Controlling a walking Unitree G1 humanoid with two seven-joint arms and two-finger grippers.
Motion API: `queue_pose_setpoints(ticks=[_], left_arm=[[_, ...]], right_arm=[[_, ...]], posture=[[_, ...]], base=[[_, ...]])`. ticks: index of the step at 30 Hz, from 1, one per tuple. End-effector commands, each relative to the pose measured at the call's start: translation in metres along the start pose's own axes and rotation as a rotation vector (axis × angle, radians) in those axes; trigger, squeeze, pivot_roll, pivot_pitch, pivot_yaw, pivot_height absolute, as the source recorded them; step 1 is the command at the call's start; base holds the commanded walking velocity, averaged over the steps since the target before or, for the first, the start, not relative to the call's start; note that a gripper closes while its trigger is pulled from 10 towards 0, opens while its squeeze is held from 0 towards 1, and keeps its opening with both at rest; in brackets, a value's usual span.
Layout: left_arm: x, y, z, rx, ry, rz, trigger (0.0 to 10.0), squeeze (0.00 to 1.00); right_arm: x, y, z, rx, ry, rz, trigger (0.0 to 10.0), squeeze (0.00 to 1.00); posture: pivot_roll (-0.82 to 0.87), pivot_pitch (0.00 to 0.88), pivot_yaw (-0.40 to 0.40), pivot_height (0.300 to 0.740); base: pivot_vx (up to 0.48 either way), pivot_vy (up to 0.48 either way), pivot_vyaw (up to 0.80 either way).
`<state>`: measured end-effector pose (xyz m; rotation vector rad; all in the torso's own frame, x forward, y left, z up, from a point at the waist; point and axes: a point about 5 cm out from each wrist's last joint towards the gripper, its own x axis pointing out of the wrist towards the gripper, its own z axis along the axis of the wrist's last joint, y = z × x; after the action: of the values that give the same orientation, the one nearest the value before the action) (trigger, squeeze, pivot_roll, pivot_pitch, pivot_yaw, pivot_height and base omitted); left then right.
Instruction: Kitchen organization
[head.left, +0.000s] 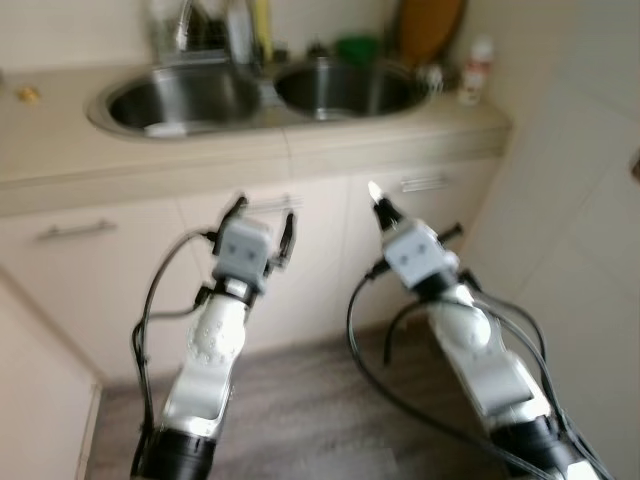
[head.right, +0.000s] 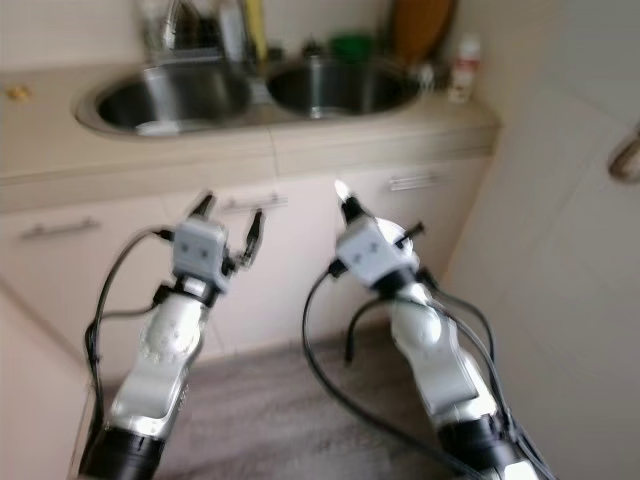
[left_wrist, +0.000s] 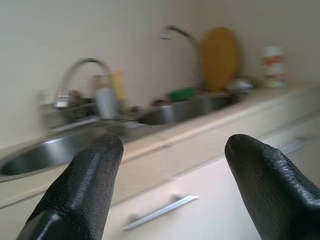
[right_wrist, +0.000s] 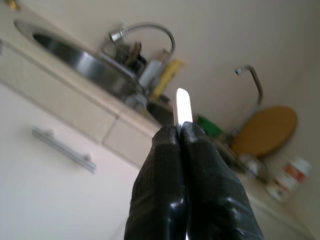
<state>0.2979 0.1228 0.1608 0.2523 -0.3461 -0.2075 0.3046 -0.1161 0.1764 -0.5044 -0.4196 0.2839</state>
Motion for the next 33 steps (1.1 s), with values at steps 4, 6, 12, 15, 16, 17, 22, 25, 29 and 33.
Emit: queue_pose_setpoints(ticks=[4,6,12,15,16,17,22,25,29,33], left_arm=[[-0.0025,0.0073,-0.0020,0.014,0.009,0.016,10.0,0.00],[-0.0024,0.0072,-0.0018,0.014,0.009,0.015,10.0,0.00],[-0.0022,0.0072,-0.0014,0.014,0.008,0.015,10.0,0.00],[-0.0020,0.0078,-0.0013,0.014,0.007,0.016,10.0,0.00],[-0.0019,0.0080,-0.0013,0.014,0.007,0.016,10.0,0.00],[-0.0017,0.0081,-0.0012,0.014,0.007,0.015,10.0,0.00],[-0.0005,0.0079,-0.0006,0.013,0.004,0.013,10.0,0.00],[0.0002,0.0073,0.0003,0.012,0.001,0.010,10.0,0.00],[0.0005,0.0073,0.0005,0.012,-0.001,0.008,10.0,0.00],[0.0006,0.0073,0.0008,0.013,-0.002,0.009,10.0,0.00]], right_arm=[[0.0077,0.0037,0.0102,0.048,-0.041,-0.001,0.0,0.00],[0.0080,0.0038,0.0104,0.053,-0.043,-0.003,0.0,0.00],[0.0095,0.0024,0.0110,0.061,-0.048,-0.011,0.0,0.00],[0.0110,0.0005,0.0121,0.077,-0.052,-0.025,0.0,0.00],[0.0115,0.0001,0.0125,0.079,-0.053,-0.028,0.0,0.00],[0.0119,-0.0001,0.0128,0.078,-0.055,-0.029,0.0,0.00],[0.0128,-0.0008,0.0143,0.053,-0.068,-0.030,0.0,0.00],[0.0129,-0.0003,0.0152,0.017,-0.073,-0.025,0.0,0.00],[0.0133,0.0000,0.0160,0.030,-0.077,-0.028,0.0,0.00],[0.0145,-0.0019,0.0167,0.048,-0.083,-0.037,0.0,0.00]], posture=[[0.07,0.000,-0.074,0.740],[0.07,0.000,-0.076,0.740],[0.07,0.000,-0.075,0.740],[0.07,0.000,-0.074,0.740],[0.07,0.000,-0.073,0.740],[0.07,0.000,-0.072,0.740],[0.07,0.000,-0.070,0.740],[0.07,0.000,-0.069,0.740],[0.07,0.000,-0.069,0.740],[0.07,0.000,-0.069,0.740]], base=[[0.243,0.000,0.00],[0.242,0.000,0.00],[0.246,0.000,0.00],[0.251,0.000,0.00],[0.251,0.000,0.00],[0.251,0.000,0.00],[0.257,0.000,0.00],[0.277,0.000,0.48],[0.277,0.000,0.80],[0.279,0.000,0.80]])
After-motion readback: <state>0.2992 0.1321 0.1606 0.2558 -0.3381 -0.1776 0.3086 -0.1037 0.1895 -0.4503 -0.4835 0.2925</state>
